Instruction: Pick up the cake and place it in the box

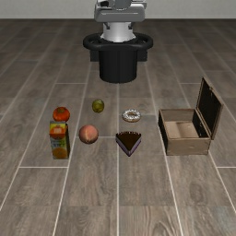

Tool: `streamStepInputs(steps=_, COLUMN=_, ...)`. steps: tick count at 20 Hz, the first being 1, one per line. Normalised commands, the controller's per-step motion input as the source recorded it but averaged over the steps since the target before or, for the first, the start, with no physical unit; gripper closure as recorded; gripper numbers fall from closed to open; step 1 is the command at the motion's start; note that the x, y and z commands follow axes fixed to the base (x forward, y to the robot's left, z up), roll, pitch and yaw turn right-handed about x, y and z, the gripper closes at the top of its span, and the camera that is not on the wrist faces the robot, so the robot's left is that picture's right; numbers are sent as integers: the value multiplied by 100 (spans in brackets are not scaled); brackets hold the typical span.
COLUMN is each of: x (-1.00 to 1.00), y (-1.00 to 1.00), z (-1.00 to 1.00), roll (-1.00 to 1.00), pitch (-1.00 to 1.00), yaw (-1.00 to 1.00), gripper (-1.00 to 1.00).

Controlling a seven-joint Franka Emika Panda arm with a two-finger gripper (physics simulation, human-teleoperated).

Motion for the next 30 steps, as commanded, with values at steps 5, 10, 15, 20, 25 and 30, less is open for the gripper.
streamStepInputs(steps=5, x=100, y=0, z=0, roll=0, pitch=0, yaw=0, gripper=-100)
streamStepInputs(steps=10, x=100, y=0, z=0, roll=0, pitch=0, yaw=0, gripper=-100)
streamStepInputs(steps=15, x=100, y=0, z=0, roll=0, pitch=0, yaw=0, gripper=-100)
streamStepInputs(steps=20, x=100, y=0, z=0, roll=0, pitch=0, yaw=0, gripper=-100)
streamStepInputs(steps=25, x=100, y=0, z=0, roll=0, pitch=0, yaw=0, gripper=-100)
streamStepInputs(steps=30, x=100, y=0, z=0, roll=0, pitch=0, yaw=0, gripper=-100)
